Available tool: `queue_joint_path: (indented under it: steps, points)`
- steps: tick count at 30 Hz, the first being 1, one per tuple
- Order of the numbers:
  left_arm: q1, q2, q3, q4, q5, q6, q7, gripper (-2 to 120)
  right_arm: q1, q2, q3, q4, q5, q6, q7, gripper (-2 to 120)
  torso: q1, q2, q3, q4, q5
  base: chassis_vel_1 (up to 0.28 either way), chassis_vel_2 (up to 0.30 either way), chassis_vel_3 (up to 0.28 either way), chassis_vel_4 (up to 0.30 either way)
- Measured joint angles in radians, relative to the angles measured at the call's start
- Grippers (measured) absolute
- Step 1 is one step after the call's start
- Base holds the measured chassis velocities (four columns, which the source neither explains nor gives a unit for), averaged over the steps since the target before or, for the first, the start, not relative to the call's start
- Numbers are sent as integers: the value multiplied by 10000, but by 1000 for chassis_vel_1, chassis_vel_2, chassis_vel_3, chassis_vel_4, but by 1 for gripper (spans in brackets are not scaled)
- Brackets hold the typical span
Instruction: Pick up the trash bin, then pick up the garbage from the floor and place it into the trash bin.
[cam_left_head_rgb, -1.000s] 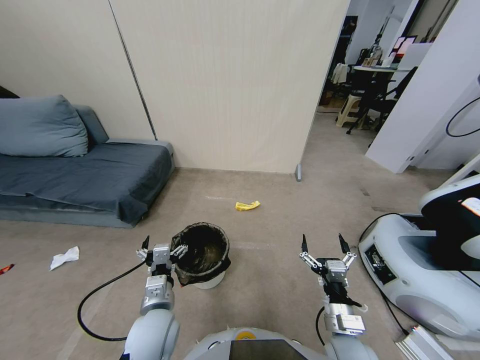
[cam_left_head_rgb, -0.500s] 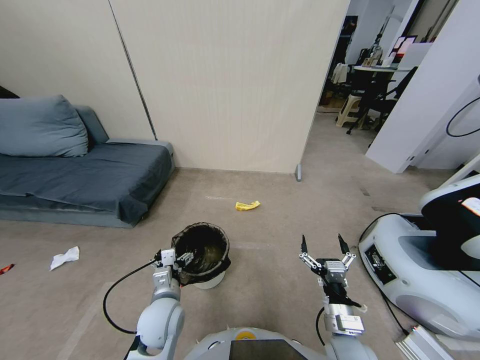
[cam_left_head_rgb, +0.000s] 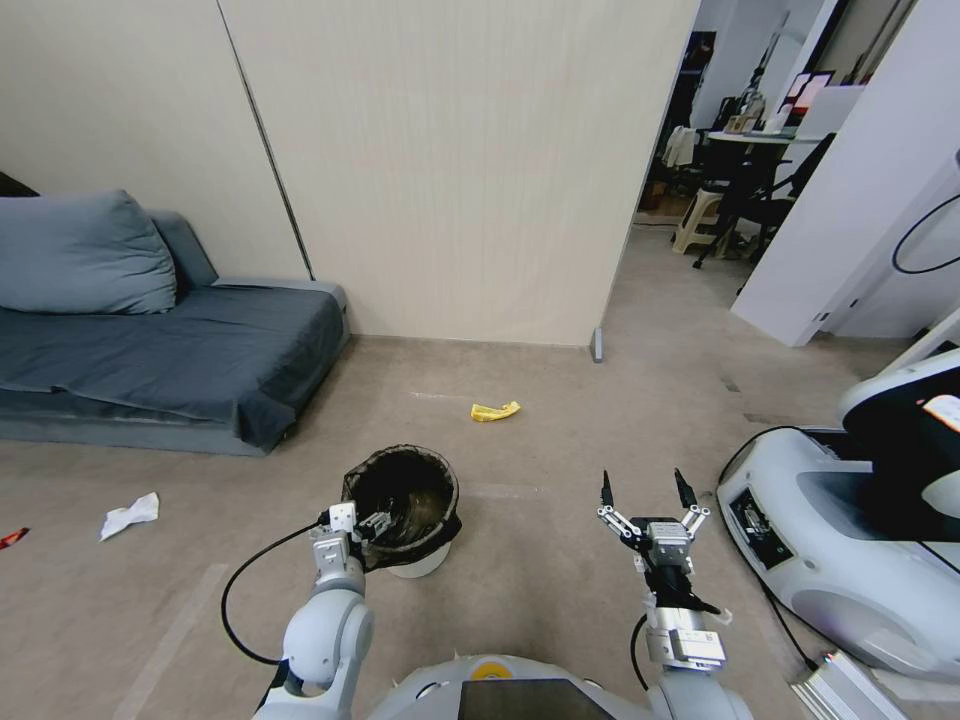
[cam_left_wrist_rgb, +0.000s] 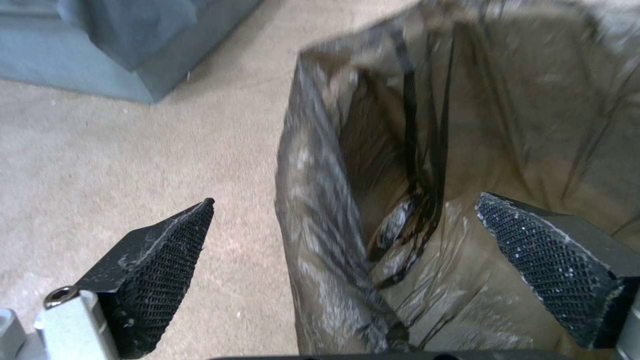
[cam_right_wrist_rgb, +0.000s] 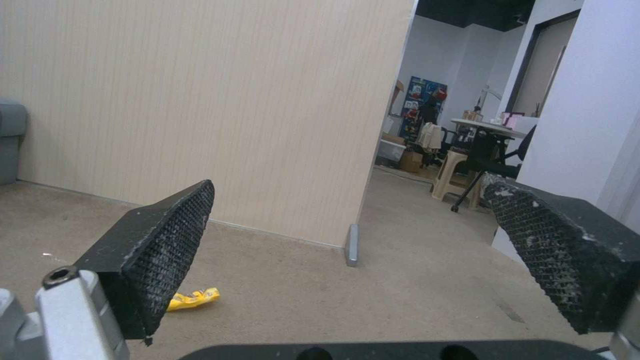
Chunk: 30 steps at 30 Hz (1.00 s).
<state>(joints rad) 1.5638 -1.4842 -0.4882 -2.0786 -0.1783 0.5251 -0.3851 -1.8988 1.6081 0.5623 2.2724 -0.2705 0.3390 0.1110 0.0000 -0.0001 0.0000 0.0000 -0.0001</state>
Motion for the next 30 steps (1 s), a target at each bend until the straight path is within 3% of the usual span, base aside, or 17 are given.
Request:
queue_joint_path:
  steps: [9,12,15,22,24,28,30]
  points:
    - [-256,-57,-12,469,-614,207,-92,99,-4,0,-1,-23,-100,70,0,100,0,0,0,-1,1,0,0,0,0]
    - [-302,-79,-11,592,-841,269,-114,92,-5,0,-1,-39,-126,101,0,100,0,0,-1,0,2,0,0,0,0]
    - [-349,-107,46,652,-1451,468,-224,79,-16,0,-7,-55,-173,123,1,100,-1,1,-2,2,10,0,0,0,0]
    - [-363,-108,69,681,-1678,553,-332,57,-24,0,-42,-68,-207,122,17,100,-1,2,-3,4,7,0,0,0,0]
    - [-347,-104,74,674,-1696,563,-361,45,-20,0,-118,-68,-300,-1,264,100,-1,2,-2,2,3,0,0,0,0]
    - [-327,-103,88,656,-1698,581,-382,37,-19,0,-318,0,-385,-394,701,100,0,2,-1,1,-1,0,0,0,0]
    - [-312,-100,132,656,-1709,591,-386,25,-21,1,-473,75,-635,-717,1169,100,0,1,0,-1,-5,0,0,0,0]
